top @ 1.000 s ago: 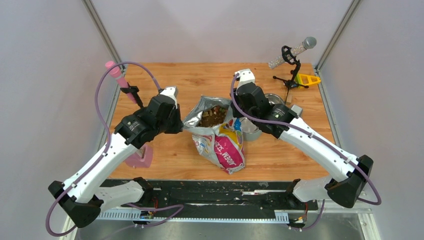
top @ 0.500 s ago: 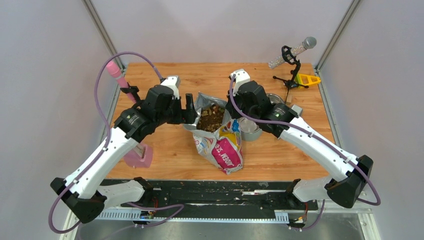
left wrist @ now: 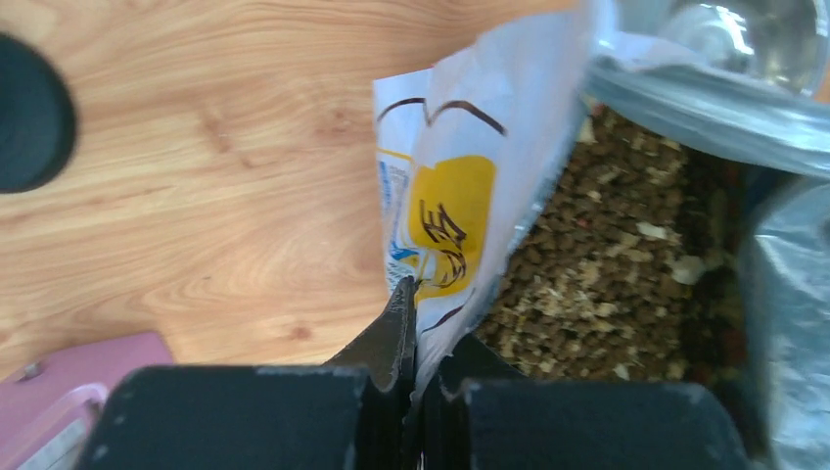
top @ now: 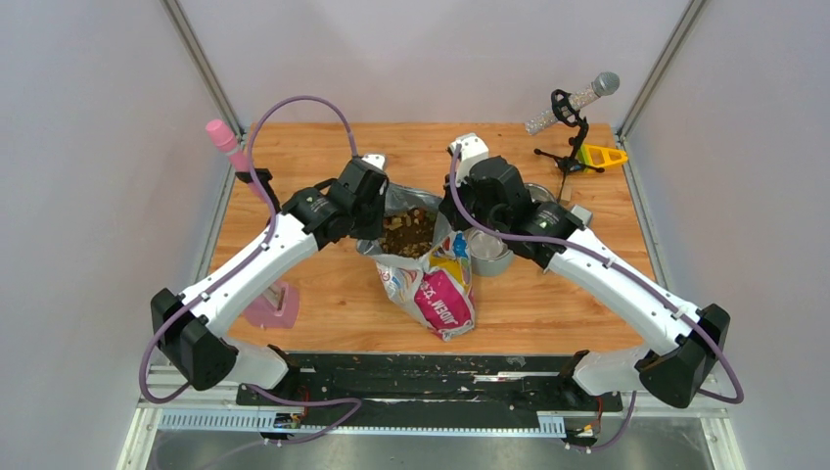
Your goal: Serve the pet food
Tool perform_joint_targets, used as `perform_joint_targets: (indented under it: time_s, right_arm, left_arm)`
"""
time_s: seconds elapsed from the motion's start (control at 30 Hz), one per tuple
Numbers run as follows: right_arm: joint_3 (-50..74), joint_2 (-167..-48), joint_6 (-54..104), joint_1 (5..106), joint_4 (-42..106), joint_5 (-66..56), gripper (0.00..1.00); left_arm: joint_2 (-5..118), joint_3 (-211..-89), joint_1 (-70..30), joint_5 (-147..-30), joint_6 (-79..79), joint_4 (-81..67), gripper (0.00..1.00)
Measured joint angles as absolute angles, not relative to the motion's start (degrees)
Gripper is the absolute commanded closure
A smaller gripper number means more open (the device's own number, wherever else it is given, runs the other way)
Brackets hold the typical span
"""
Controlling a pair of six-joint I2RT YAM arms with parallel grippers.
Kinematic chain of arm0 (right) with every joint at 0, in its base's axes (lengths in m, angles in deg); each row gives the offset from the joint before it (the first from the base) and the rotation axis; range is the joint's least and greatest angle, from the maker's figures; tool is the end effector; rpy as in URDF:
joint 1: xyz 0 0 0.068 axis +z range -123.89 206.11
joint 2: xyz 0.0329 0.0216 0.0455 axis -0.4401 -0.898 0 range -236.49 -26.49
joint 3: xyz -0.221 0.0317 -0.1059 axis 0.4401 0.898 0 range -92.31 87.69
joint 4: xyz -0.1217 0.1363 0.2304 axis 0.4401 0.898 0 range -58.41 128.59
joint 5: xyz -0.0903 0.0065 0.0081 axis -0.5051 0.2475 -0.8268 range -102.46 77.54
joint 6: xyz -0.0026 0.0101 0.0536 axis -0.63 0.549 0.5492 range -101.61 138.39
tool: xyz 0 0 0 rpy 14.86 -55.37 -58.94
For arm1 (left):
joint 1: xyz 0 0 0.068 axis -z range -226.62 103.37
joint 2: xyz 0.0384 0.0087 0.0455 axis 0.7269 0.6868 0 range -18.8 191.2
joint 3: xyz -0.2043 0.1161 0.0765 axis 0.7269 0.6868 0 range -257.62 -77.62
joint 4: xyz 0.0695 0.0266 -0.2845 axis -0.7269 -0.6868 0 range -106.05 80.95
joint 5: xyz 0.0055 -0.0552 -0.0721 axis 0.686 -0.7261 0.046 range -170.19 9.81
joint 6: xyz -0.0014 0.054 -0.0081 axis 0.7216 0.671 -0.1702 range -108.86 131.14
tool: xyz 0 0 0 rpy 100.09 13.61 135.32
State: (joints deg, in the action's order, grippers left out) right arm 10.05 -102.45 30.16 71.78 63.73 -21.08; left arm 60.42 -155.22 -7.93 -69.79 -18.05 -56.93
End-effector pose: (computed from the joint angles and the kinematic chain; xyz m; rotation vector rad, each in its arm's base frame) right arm 0.2380 0.2359 0.3561 -0.5320 2.0597 0.4437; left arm 0.2603 -0.2001 0.3151 0.1205 2.4380 -0.3185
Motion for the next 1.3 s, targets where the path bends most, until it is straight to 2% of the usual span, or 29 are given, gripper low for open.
perform_joint_targets:
  time_s: [0.23,0.4,0.63,0.67,0.73,0.77,0.83,0.87,0.9,0.93,0.97,1.0,1.1,1.13,1.2,1.3]
  right_arm:
    - [9.09,-103.68,30.29,67.76,61.61,-17.21,1.00]
    - [7.03,-105.65,30.25,67.91,58.26,-13.80,1.00]
    - [6.77,-108.14,32.56,66.05,54.59,-13.12,1.00]
    - [6.77,-108.66,33.26,65.35,54.46,-12.99,0.98]
    - [6.77,-109.86,34.66,63.71,54.00,-12.73,0.84]
    - [6.77,-110.50,35.19,62.97,53.87,-12.58,0.81]
    - [6.77,-111.00,36.10,61.70,53.87,-12.77,0.69]
    - [6.77,-111.00,36.41,61.16,53.91,-12.86,0.60]
    - [6.70,-111.00,36.45,60.63,53.94,-12.99,0.49]
    - [6.53,-111.00,36.48,60.28,53.98,-13.10,0.32]
    - [6.38,-111.00,36.30,60.04,54.05,-13.32,0.12]
    - [6.22,-111.00,36.50,59.93,54.07,-13.45,0.01]
    - [6.05,-110.65,36.06,59.67,54.31,-13.71,0.00]
    - [6.07,-110.37,36.02,59.65,54.55,-13.71,0.00]
    - [6.48,-109.45,36.13,59.65,54.85,-13.91,0.00]
    - [9.41,-105.80,37.50,59.76,54.77,-16.53,0.00]
  left_arm:
    - [60.84,-160.05,-8.04,-55.54,-16.83,-65.04,1.00]
    - [61.36,-165.28,-15.36,-55.35,-9.86,-64.38,1.00]
    - [69.16,-175.11,-18.18,-55.13,-1.11,-62.00,1.00]
    - [71.06,-176.53,-18.29,-55.37,-0.44,-61.91,1.00]
    - [75.35,-179.68,-18.62,-55.96,0.85,-61.63,0.98]
    - [77.38,-181.10,-18.77,-56.46,1.42,-61.35,0.96]
    - [80.81,-183.75,-19.34,-57.86,2.45,-61.17,0.87]
    - [82.32,-185.06,-19.80,-58.60,2.62,-61.17,0.74]
    - [83.30,-185.89,-20.25,-59.35,2.65,-61.04,0.67]
    - [83.68,-186.19,-20.67,-59.81,2.65,-60.60,0.55]
    - [83.68,-186.22,-21.22,-59.91,2.19,-59.77,0.49]
    - [83.41,-186.22,-21.52,-59.96,2.23,-59.25,0.39]
    - [82.06,-185.54,-22.40,-60.18,1.25,-57.52,0.25]
    - [81.40,-184.82,-22.57,-60.16,1.14,-56.91,0.14]
    - [80.33,-183.35,-22.61,-60.11,0.90,-56.19,0.02]
    - [79.87,-182.26,-22.35,-60.05,0.09,-55.86,0.00]
